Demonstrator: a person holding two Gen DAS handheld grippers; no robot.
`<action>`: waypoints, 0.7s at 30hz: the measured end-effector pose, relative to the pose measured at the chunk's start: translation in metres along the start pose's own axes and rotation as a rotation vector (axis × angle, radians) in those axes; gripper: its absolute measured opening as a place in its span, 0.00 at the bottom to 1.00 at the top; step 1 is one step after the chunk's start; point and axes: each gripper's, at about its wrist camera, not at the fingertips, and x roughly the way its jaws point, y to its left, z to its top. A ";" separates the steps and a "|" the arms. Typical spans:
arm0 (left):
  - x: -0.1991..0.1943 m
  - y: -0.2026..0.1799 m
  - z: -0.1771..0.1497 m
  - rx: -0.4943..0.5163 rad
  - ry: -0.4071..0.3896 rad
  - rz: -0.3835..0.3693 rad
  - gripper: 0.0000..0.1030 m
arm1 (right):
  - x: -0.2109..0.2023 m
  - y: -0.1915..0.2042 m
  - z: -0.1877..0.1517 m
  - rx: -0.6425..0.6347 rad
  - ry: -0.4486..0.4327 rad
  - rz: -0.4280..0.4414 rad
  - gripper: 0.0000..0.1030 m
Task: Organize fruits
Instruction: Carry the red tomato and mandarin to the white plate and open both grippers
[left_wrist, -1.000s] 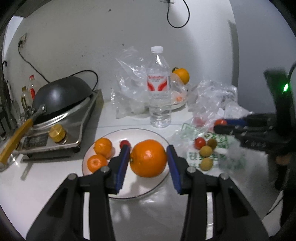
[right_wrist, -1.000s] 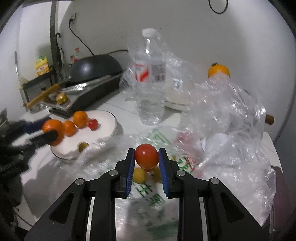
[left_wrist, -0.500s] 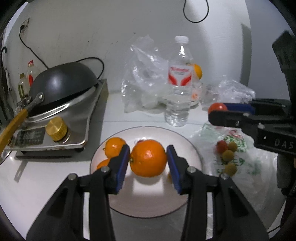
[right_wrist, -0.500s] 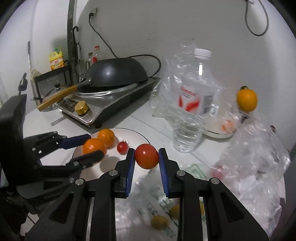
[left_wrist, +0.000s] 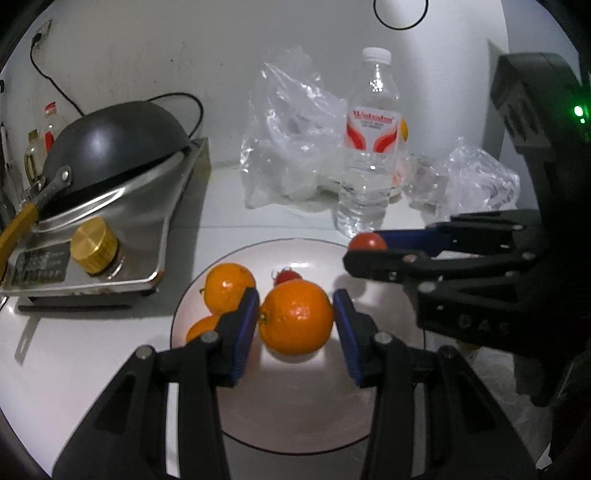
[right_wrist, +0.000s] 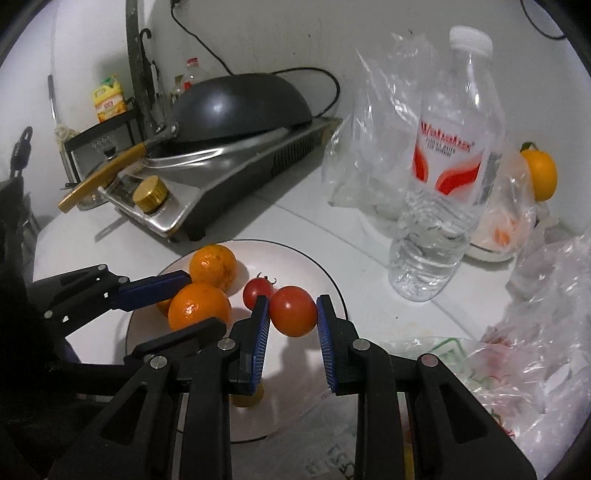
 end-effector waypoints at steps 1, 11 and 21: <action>0.000 -0.001 0.000 0.004 0.002 0.000 0.42 | 0.002 -0.001 -0.001 0.004 0.005 0.001 0.27; -0.006 -0.004 -0.001 0.018 -0.016 0.020 0.45 | 0.002 -0.003 -0.005 0.024 0.014 0.000 0.27; -0.026 -0.017 -0.001 0.017 -0.049 0.036 0.51 | -0.030 -0.010 -0.005 0.036 -0.031 0.000 0.34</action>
